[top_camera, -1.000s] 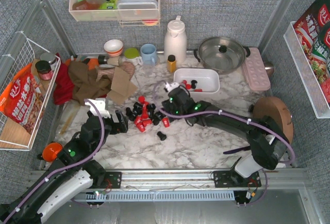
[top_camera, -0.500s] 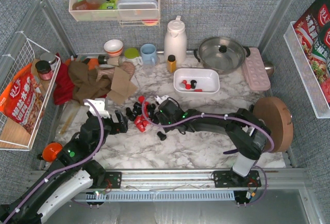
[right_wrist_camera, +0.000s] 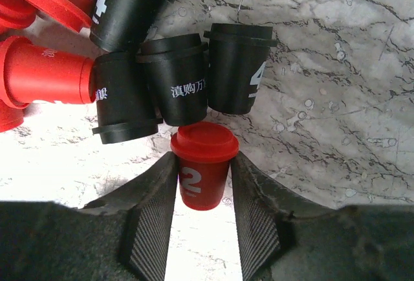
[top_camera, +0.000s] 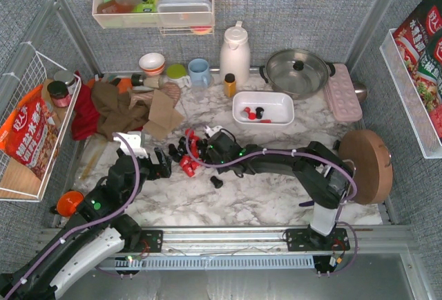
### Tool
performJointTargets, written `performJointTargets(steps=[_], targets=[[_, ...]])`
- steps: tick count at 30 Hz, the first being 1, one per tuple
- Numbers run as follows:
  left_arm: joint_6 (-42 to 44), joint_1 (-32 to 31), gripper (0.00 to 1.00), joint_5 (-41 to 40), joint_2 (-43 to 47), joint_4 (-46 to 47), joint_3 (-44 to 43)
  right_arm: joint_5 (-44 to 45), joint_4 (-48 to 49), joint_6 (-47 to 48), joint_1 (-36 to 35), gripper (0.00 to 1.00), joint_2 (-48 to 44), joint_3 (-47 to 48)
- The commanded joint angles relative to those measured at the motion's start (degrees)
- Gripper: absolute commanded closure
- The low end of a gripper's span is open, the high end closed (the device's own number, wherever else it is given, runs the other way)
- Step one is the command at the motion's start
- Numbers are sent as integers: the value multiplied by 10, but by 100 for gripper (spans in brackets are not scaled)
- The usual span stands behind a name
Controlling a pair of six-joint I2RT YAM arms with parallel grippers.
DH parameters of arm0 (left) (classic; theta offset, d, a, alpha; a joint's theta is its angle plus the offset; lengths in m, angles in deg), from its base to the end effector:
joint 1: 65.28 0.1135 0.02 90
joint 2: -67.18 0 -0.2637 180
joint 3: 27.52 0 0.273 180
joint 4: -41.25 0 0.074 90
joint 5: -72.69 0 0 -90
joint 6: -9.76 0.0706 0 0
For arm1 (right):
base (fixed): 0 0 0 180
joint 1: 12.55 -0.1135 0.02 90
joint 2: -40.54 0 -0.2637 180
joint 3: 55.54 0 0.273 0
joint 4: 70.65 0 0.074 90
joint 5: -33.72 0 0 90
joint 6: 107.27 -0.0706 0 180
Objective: Mix the coffee capsules in the storage basket
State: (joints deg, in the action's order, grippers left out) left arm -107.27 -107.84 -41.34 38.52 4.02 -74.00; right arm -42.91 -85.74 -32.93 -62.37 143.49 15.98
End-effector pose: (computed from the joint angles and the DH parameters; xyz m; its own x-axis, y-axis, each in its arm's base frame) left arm 0.1514 -0.1000 0.2775 -0.3702 -0.2236 -0.9016 0.1870 0.9328 -0.3081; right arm 0.2771 0.3029 0.1246 -0.6237 -0.3316 -0.7079 -0.4905 0.8711 0.0242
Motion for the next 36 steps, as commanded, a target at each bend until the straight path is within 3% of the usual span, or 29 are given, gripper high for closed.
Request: performJointTargets(steps=[1, 23, 36], targets=[[1, 2, 1, 0, -1, 5, 1, 13, 10, -11, 0, 60, -1, 1], [-2, 3, 1, -3, -1, 4, 1, 18, 3, -23, 0, 75, -81, -54], [-4, 4, 1, -3, -4, 2, 0, 86, -66, 66, 52, 74, -229, -52]])
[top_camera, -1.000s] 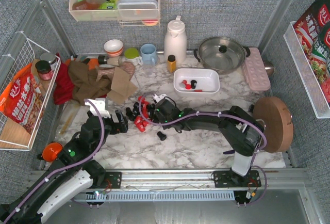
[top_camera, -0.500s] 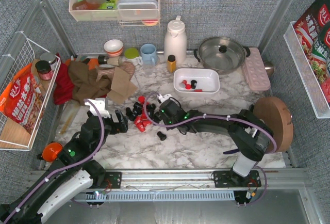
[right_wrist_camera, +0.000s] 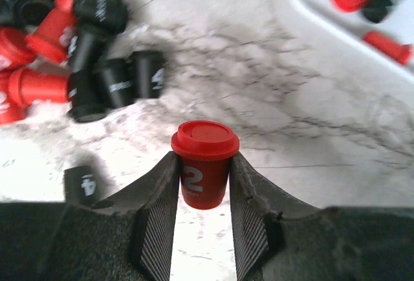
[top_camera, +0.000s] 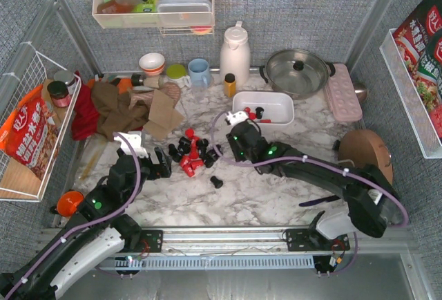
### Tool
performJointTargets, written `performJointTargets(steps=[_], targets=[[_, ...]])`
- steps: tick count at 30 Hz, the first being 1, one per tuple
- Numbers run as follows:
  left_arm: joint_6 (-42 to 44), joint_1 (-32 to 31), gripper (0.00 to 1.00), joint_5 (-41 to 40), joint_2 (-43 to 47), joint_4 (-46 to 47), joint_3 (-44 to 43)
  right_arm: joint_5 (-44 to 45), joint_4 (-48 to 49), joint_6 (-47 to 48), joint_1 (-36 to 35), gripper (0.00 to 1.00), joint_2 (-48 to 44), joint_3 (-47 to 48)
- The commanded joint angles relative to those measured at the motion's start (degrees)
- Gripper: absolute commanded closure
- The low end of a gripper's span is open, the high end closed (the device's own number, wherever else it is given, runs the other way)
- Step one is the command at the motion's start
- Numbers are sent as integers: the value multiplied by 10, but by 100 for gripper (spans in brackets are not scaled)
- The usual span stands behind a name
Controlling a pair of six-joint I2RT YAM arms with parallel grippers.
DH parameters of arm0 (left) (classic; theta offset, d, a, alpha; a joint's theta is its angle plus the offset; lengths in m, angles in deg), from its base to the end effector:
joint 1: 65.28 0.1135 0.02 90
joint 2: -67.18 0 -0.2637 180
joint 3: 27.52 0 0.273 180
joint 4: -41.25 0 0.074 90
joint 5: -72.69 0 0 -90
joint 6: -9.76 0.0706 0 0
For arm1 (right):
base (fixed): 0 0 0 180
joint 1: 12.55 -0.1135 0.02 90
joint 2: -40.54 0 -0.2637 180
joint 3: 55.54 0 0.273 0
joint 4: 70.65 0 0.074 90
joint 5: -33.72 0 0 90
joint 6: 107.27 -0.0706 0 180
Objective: Mix the coffee capsules in the storage basket
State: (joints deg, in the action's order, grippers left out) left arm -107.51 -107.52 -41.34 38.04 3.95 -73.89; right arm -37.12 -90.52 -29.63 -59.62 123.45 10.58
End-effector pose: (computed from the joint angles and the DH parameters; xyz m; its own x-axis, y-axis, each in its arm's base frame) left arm 0.1530 -0.1001 0.2752 -0.3774 -0.2226 -0.8989 0.1776 0.9353 -0.3061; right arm 0.2633 0.2490 0.2123 -0.5069 -0.2480 -0.8255 -0.4134 0.9103 -0.0197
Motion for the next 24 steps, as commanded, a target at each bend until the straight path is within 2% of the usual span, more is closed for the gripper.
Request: performJointTargets(steps=[1, 6, 15, 18, 24], targets=[[-2, 1, 1, -3, 2, 2, 0, 31, -18, 37, 37, 74, -36, 3], [-1, 1, 1, 0, 6, 3, -1, 28, -19, 28, 101, 74, -65, 6], [-1, 1, 1, 7, 4, 5, 0, 12, 94, 22, 220, 72, -54, 6], [0, 1, 1, 7, 3, 3, -1, 1, 151, 16, 254, 72, -27, 8], [0, 1, 1, 6, 8, 4, 0, -49, 162, -29, 328, 69, 71, 72]])
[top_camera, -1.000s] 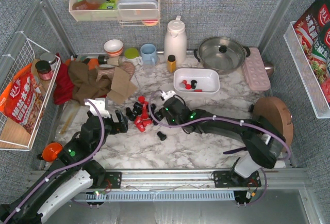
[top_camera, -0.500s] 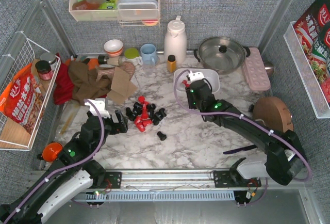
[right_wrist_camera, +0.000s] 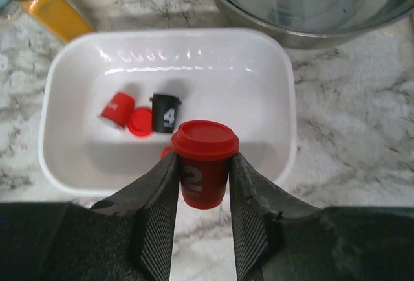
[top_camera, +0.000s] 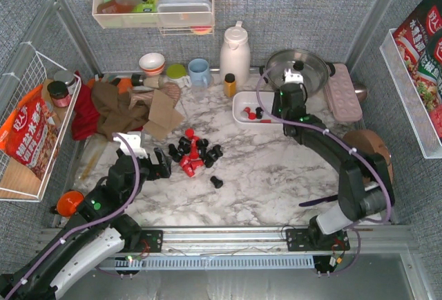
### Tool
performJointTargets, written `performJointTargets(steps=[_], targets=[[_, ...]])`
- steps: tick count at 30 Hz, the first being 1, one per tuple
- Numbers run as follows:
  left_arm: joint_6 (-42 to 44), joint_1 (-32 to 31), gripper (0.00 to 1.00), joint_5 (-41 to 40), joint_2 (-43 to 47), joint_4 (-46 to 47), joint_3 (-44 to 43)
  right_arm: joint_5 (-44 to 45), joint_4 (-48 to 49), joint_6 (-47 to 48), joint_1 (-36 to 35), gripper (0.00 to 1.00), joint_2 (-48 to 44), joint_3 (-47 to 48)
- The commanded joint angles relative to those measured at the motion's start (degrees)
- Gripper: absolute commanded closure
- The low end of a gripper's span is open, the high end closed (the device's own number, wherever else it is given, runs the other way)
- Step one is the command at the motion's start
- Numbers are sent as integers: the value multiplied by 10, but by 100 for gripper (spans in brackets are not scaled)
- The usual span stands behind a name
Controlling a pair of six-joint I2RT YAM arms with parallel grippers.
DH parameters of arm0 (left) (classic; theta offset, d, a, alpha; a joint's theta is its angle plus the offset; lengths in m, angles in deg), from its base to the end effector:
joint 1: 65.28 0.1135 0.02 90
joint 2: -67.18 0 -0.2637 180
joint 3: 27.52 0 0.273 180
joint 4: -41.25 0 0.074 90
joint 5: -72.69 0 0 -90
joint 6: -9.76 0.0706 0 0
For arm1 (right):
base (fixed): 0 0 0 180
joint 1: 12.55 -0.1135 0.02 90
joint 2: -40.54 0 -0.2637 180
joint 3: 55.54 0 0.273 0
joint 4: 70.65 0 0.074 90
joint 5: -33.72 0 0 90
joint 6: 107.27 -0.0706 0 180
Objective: Mix the coffee capsules in the storage basket
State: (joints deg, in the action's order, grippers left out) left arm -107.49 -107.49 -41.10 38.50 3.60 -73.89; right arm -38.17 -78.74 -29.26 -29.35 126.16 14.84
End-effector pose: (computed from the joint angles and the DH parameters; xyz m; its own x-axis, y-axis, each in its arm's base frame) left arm 0.1517 -0.0992 0.2757 -0.3777 -0.2231 -0.8987 0.1811 0.9340 -0.3080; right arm 0.3824 0.0925 0.2488 -0.3712 0.0942 -0.9238 0.0773 0.9945 0.0703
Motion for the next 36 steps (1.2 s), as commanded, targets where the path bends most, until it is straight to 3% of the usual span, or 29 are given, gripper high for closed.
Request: performJointTargets(steps=[1, 8, 18, 20, 29, 32, 34, 36], targets=[[0, 1, 1, 3, 5, 8, 1, -44, 43, -40, 33, 68, 62, 37], [0, 1, 1, 4, 1, 9, 0, -78, -4, -67, 66, 55, 161, 93], [0, 1, 1, 3, -3, 8, 0, -69, -54, -36, 63, 20, 141, 92], [0, 1, 1, 2, -2, 8, 0, -51, -70, -20, 55, 2, 117, 85], [-2, 1, 1, 0, -2, 6, -1, 60, -146, 61, -5, 1, 14, 71], [-3, 1, 1, 0, -1, 6, -1, 77, -152, 13, -3, 1, -23, 55], [-2, 1, 1, 0, 0, 6, -1, 133, -171, -57, 1, 1, -41, 47], [-3, 1, 1, 1, 0, 6, 0, 97, -205, -83, 12, 1, -55, 49]])
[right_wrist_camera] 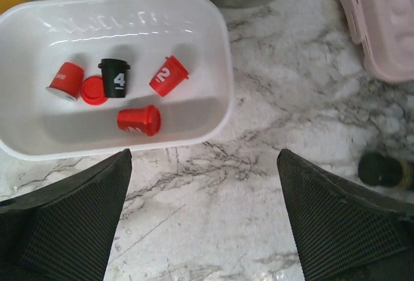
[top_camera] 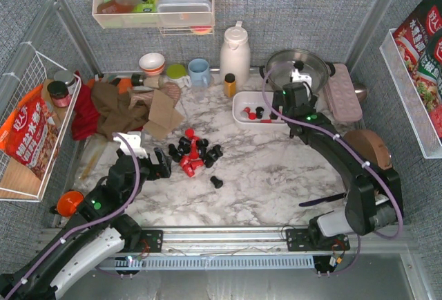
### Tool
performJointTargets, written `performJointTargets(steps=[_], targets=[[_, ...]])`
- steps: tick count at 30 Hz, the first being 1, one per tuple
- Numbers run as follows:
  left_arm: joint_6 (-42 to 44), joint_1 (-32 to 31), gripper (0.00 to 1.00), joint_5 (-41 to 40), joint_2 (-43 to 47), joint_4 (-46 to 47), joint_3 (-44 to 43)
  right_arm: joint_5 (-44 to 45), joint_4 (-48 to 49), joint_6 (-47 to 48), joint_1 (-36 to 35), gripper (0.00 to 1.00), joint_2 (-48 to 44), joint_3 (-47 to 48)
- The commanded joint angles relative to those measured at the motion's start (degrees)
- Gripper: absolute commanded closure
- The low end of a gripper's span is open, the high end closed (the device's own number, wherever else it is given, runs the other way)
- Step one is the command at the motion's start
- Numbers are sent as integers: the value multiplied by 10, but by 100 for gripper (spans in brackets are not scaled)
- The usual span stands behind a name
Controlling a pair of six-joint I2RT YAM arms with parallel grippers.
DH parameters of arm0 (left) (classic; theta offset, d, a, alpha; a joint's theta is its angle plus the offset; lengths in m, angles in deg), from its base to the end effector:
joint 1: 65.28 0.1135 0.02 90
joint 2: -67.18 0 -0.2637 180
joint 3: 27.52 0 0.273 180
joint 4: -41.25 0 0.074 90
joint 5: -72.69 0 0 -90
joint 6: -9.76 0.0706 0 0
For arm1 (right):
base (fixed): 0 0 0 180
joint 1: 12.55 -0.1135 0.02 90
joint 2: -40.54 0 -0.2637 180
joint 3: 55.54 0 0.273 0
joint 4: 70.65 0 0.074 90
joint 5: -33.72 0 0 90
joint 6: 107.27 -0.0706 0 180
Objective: Mix the coffee capsules in the storage basket
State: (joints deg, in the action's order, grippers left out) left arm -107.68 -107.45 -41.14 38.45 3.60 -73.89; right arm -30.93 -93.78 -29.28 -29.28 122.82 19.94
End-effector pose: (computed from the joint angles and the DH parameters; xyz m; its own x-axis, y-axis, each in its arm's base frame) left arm 0.1519 -0.0991 0.2756 -0.3784 -0.2260 -0.8976 0.1784 0.9337 -0.3103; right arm 0.3679 0.0790 0.2737 -0.4476 0.0618 -0.8921 0.1925 0.9809 -0.0286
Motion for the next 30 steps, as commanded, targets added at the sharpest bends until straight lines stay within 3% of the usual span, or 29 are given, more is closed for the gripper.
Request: performJointTargets(steps=[1, 8, 13, 22, 27, 30], targets=[[-1, 1, 1, 1, 1, 6, 0, 6, -78, -84, 12, 1, -31, 1], [-2, 1, 1, 4, 6, 7, 0, -126, -47, -93, -4, 1, -126, -104], [-2, 1, 1, 6, 11, 9, 1, -213, -50, -91, -46, 1, -140, -133], [25, 0, 1, 32, 56, 28, 7, -207, -66, -18, -216, 2, -63, -100], [26, 0, 1, 9, 145, 55, 31, -205, -102, 35, -281, 14, 15, -35], [6, 1, 1, -45, 205, 69, 50, -199, -129, 56, -315, 21, 63, 5]])
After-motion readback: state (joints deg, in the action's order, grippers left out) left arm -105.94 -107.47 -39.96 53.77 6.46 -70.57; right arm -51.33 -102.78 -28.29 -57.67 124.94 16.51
